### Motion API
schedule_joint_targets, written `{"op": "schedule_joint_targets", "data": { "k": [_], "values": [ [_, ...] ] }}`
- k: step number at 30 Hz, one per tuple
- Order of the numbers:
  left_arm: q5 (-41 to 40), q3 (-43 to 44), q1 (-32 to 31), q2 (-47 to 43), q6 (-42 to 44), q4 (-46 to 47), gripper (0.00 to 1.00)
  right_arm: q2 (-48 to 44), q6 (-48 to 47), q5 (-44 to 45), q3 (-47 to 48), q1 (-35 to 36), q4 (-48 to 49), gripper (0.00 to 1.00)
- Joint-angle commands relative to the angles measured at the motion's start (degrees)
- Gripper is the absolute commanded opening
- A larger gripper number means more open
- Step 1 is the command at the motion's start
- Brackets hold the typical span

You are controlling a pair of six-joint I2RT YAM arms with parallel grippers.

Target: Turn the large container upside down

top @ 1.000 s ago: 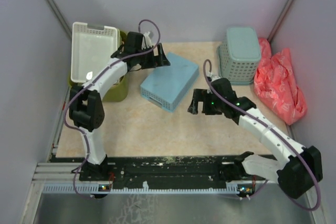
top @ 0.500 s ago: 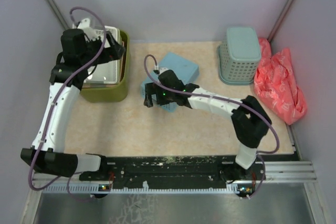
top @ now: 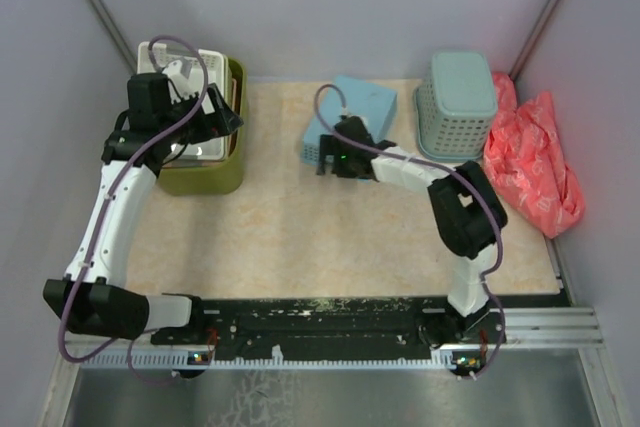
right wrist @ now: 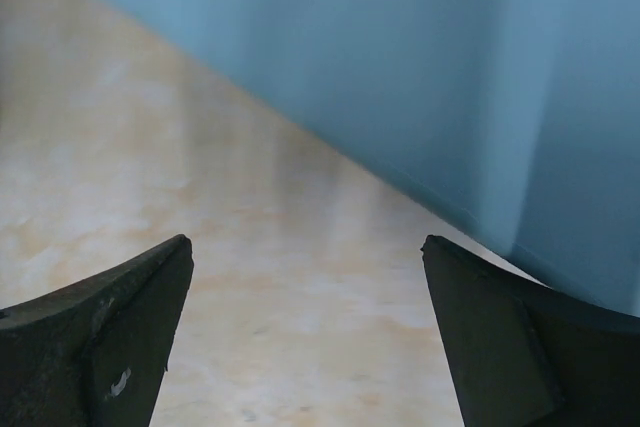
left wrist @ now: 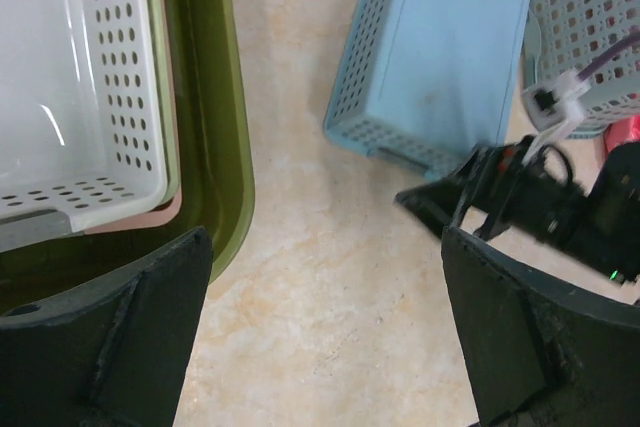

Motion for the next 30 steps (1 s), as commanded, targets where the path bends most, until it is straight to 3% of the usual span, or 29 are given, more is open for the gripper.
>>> {"op": "schedule_joint_targets", "data": {
  "k": [1,5,8,12,19,25,30],
  "values": [
    [4.79,-1.87,-0.13,-1.73,1.22,1.58,1.00,-10.13,2.90,8.97,-7.55,-10.74,-0.35,0.98],
    [7.03,-3.14,-0.13,-2.59,0.62,2.88,1.00,-14.54,1.98,7.37,-8.68,-10.22,1.13,0.98],
    [7.11,-2.91,-0.14,-2.97,0.48,2.92,1.00,-15.45,1.30,7.24,-7.16,-5.77,2.80,0.98],
    [5.46,-1.98,-0.16,-3.60,0.71,1.97,1.00,-10.66,0.00,7.24,-0.21,-0.11,4.58,0.98],
    [-1.07,-0.93,-0.13,-6.57,0.69,-0.91,1.00,5.58,-0.22,7.13,19.35,1.08,2.70,0.98],
    [-1.78,-3.29,-0.13,-8.91,-0.87,-0.56,1.00,24.58,-0.18,9.67,46.68,0.99,-6.86,0.98],
    [-0.25,-5.57,-0.13,-11.00,-2.24,0.89,1.00,35.32,1.95,12.73,62.82,0.38,-14.13,0.98]
  ]
}}
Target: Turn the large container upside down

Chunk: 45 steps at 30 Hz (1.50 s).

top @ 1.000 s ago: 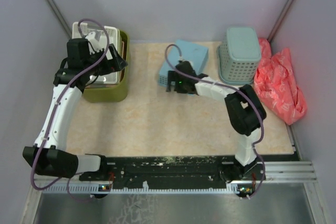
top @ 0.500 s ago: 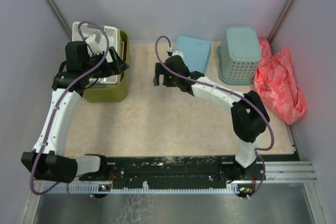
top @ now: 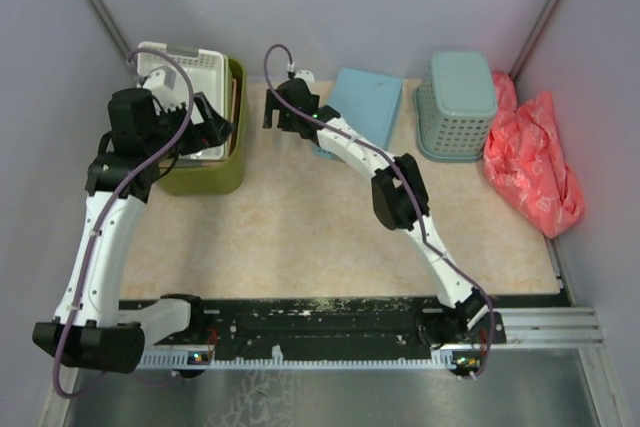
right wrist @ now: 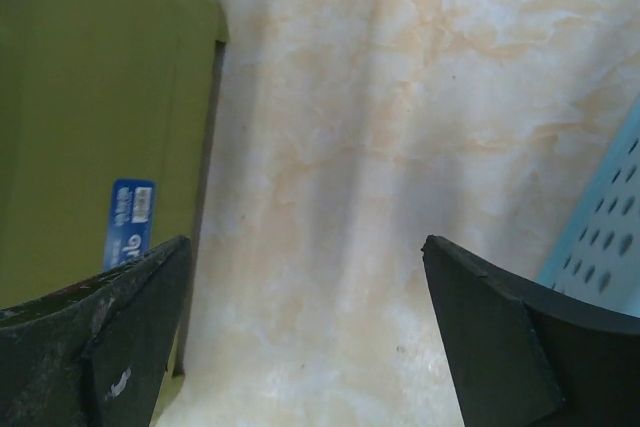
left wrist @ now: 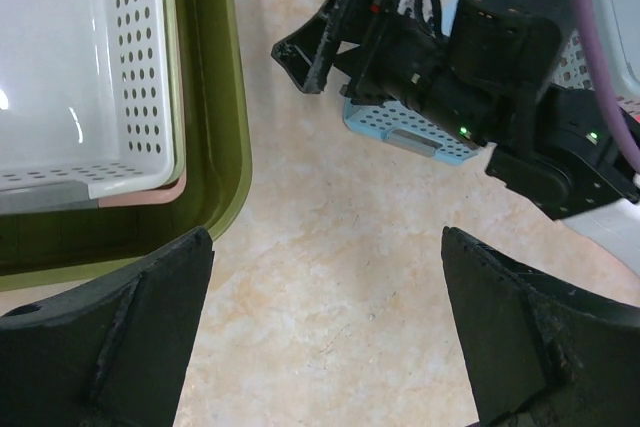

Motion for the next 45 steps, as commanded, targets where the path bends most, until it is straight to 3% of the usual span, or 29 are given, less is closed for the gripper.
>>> {"op": "schedule_joint_targets", "data": {
  "k": [1,9,14,18,23,30,36,41,45],
  "values": [
    [0.55,-1.67,-0.12,-1.92,-1.22,1.05,1.00,5.34,2.77,4.60,11.29,-0.91,-8.61,0.98],
    [1.18,-3.20,-0.11,-1.59,-0.04,1.70,1.00,-7.21,3.63,12.29,-9.84,-3.58,-4.74,0.98],
    [-0.36,-3.85,-0.13,-0.66,0.43,3.89,1.00,-16.23,-0.19,7.36,-17.27,-3.29,-0.92,0.98],
    [-5.34,-2.07,-0.12,1.48,2.20,2.91,1.00,-27.76,-5.84,4.63,-27.87,-2.84,4.36,0.98],
    [-14.47,1.59,-0.11,6.22,4.46,-0.21,1.00,-46.83,-14.02,5.40,-48.14,-3.03,11.08,0.99],
    [-19.55,6.18,-0.12,15.62,4.95,1.08,0.97,-65.52,-12.98,7.14,-69.77,-4.69,7.68,0.99],
    [-18.22,12.85,-0.07,26.35,8.22,5.83,0.79,-75.29,-8.97,6.56,-77.05,-5.47,6.75,0.98],
    [-23.36,18.18,-0.11,34.94,10.64,6.44,0.65,-74.66,-8.37,6.69,-76.15,-5.82,5.68,0.98],
    [-23.55,18.52,-0.07,37.70,11.99,8.64,0.62,-73.05,-8.56,5.81,-74.88,-5.86,5.79,0.98]
  ]
}}
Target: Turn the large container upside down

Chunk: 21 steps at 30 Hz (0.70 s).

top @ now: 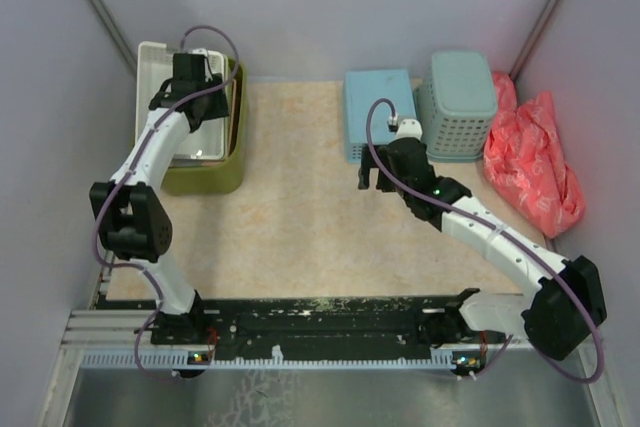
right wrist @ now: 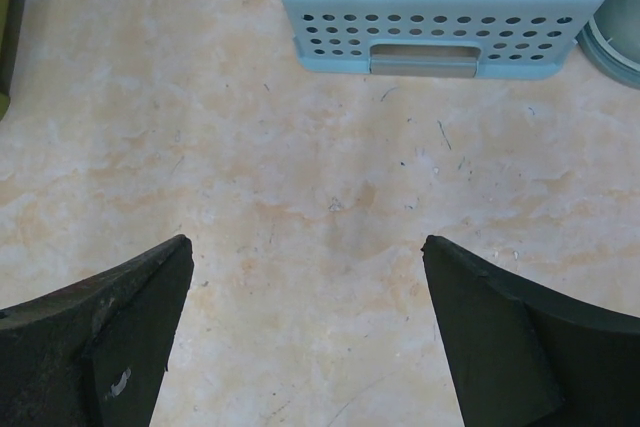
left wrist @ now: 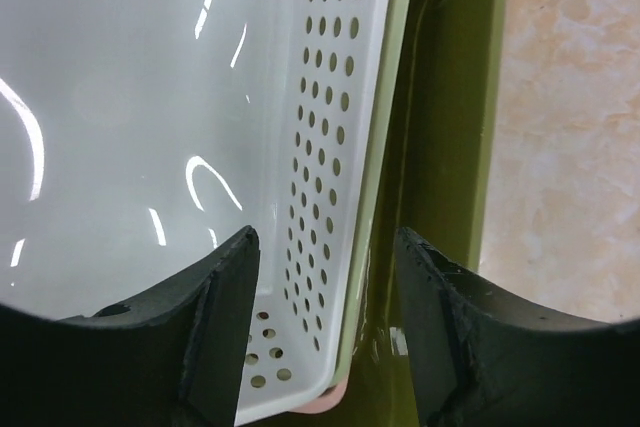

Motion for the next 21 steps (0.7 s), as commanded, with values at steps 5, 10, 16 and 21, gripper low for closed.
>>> {"op": "schedule_joint_targets", "data": {
  "k": [5,10,16,21],
  "values": [
    [-3.23,1.00,-0.08,3.89,3.15,5.02,0.56,2.45,0.14,-0.73,5.09,-0.35,1.10,0.98],
    [-4.58,0.10,-0.11,5.30,3.51,5.67,0.52,3.07,0.05,-0.69,5.19,-0.44,0.49,0.98],
    [-4.24,0.07,-0.12,7.25,3.70,5.22,0.54,2.88,0.13,-0.57,4.78,-0.53,0.03,0.98],
    [-5.21,-0.51,-0.42,7.79,3.98,5.19,0.58,3.60,0.09,-0.87,5.73,-0.53,-0.41,0.98]
  ]
}}
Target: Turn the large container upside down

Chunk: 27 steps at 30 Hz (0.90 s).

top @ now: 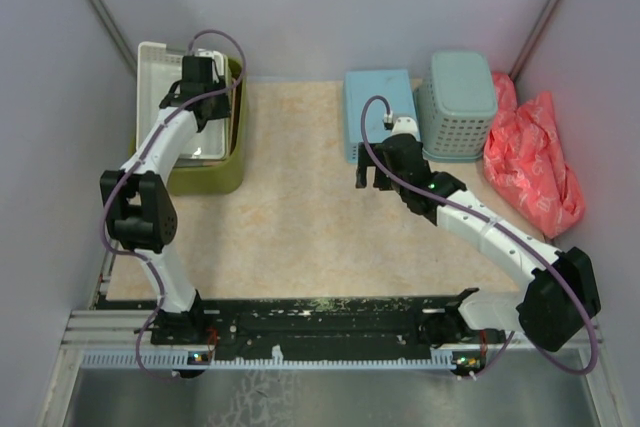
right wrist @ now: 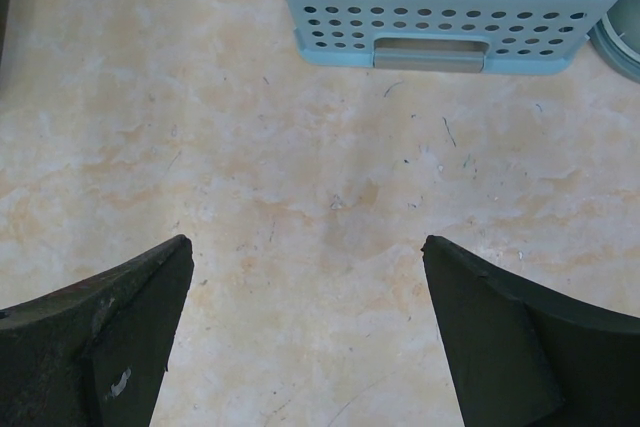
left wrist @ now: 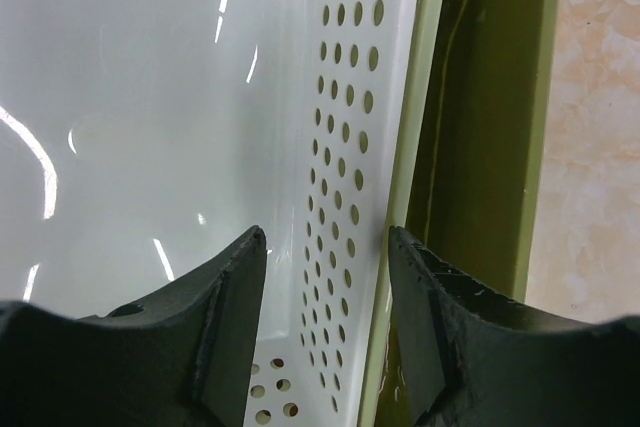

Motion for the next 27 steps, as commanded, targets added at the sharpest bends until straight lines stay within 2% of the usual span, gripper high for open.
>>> {"op": "schedule_joint_targets", "data": {
  "k": [1,5,9,11,14,19,23,27],
  "values": [
    [-2.35,-0.58,-0.39,1.98,1.52,-0.09,0.58,0.52,0.17,-0.36,3.53,-0.49,0.97,0.98],
    [-8.46,-0.78,-1.96,2.93,3.89,-0.21,0.56,0.58,0.46,-1.09,3.02,-0.48,1.47,0.98],
    [-15.34,-0.99,-4.76,3.68,4.28,-0.22,0.42,0.92,0.81,-1.59,2.88,-0.49,1.43,0.98],
    [-16.54,-0.75,-5.49,4.29,4.52,-0.23,0.40,1.20,0.90,-1.89,3.11,-0.49,1.38,0.98],
    [-16.59,-0.32,-5.56,5.14,3.48,-0.69,0.39,1.24,0.92,-2.12,3.47,-0.49,1.28,0.98],
    [-14.92,0.56,-5.56,6.81,3.27,-0.73,0.28,0.63,0.77,-1.52,3.27,-0.49,0.85,0.98],
    [-14.38,6.79,-5.65,6.15,1.22,-6.94,0.15,-0.23,0.75,-1.01,3.19,-0.49,-0.09,0.98],
    [-10.86,7.86,-5.82,-1.12,1.06,-6.95,0.00,-1.83,0.84,-0.42,2.43,-0.49,0.15,0.98]
  ]
}}
